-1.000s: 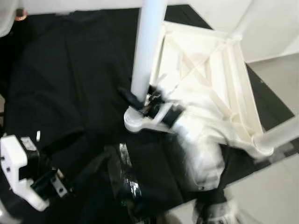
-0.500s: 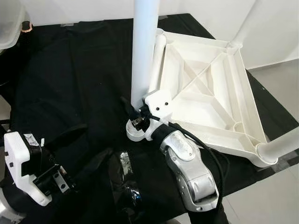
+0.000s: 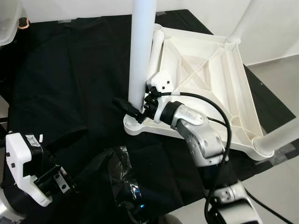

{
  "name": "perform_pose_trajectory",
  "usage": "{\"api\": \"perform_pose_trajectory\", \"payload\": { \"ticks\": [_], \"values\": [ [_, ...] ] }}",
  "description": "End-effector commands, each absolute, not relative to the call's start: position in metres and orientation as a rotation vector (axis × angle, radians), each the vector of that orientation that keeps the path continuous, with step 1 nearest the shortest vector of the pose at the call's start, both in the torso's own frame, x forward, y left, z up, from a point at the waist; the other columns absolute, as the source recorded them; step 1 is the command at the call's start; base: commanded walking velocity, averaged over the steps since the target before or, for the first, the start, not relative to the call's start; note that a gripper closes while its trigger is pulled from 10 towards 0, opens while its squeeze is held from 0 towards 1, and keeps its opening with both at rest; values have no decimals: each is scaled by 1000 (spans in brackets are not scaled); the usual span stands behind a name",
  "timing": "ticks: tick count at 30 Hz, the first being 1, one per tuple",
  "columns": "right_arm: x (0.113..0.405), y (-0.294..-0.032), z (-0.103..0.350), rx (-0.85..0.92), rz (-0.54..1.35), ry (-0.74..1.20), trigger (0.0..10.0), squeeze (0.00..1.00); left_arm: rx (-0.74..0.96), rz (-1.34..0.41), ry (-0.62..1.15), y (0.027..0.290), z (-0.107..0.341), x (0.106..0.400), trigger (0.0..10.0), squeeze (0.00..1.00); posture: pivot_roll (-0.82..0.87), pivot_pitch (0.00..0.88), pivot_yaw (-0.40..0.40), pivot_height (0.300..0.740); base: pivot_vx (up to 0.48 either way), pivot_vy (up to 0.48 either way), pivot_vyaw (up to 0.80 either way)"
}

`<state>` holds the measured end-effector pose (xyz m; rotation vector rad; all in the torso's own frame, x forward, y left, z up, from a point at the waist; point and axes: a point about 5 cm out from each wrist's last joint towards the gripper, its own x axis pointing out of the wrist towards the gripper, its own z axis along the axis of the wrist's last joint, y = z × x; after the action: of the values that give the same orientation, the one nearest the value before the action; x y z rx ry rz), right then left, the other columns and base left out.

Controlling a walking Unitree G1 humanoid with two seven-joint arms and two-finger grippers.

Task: Building children table

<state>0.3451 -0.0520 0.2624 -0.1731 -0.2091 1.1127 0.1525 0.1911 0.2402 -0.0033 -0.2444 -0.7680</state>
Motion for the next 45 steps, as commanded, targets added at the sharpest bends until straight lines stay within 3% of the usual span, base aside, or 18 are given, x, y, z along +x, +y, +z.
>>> {"api": "perform_pose_trajectory", "payload": {
  "ticks": [1, 7, 10, 11, 12, 23, 27, 29, 30, 31, 32, 34, 36, 45],
  "values": [
    [348, -54, 267, -178, 1167, -244, 10000, 0, -5, -782, -241, 188, 241, 149, 10000, 0, 204, 307, -120, 740, 0, 0, 0],
    [353, -62, 282, -221, 1418, -257, 10000, 0, -4, -781, -233, 188, 241, 146, 10000, 0, 214, 320, -120, 740, 0, 0, 0],
    [354, -63, 284, -224, 1443, -252, 10000, 0, -4, -780, -232, 188, 241, 145, 10000, 0, 217, 323, -121, 740, 0, 0, 0],
    [356, -64, 286, -223, 1452, -251, 980, 0, -4, -778, -230, 188, 241, 144, 10000, 0, 219, 325, -122, 740, 0, 0, 0],
    [357, -66, 287, -222, 1465, -247, 0, 0, -4, -776, -228, 188, 241, 144, 10000, 0, 218, 326, -122, 740, 0, 0, 0],
    [359, -74, 280, -222, 1542, -231, 0, 0, -4, -777, -223, 189, 241, 145, 10000, 0, 212, 321, -113, 740, 0, 0, 0],
    [340, -78, 255, -199, 1535, -186, 0, 0, -3, -779, -226, 188, 241, 146, 10000, 0, 212, 310, -125, 740, 0, 0, 0],
    [333, -69, 240, -146, 1426, -154, 0, 0, 0, -775, -225, 189, 241, 144, 10000, 0, 215, 300, -141, 740, 0, 0, 0],
    [330, -56, 223, -95, 1212, -123, 0, 0, 5, -772, -221, 190, 240, 143, 10000, 0, 216, 297, -145, 740, 0, 0, 0],
    [330, -56, 223, -95, 1212, -123, 0, 0, 5, -772, -221, 190, 240, 143, 10000, 0, 216, 297, -145, 740, 0, 0, 0],
    [311, -49, 188, -98, 919, -42, 0, 0, 9, -764, -217, 193, 239, 143, 10000, 0, 208, 289, -140, 740, 0, 0, 0],
    [270, -43, 148, -144, 636, 66, 0, 0, 21, -754, -210, 197, 240, 144, 10000, 0, 221, 299, -124, 740, 0, 0, 0],
    [258, -32, 146, -154, 659, 70, 0, 0, 15, -758, -218, 197, 240, 145, 10000, 0, 216, 290, -119, 740, 0, 0, 0],
    [274, -30, 164, -150, 681, 34, 0, 0, 4, -781, -225, 193, 239, 150, 10000, 0, 195, 278, -110, 740, 0, 0, 0]
  ]
}}
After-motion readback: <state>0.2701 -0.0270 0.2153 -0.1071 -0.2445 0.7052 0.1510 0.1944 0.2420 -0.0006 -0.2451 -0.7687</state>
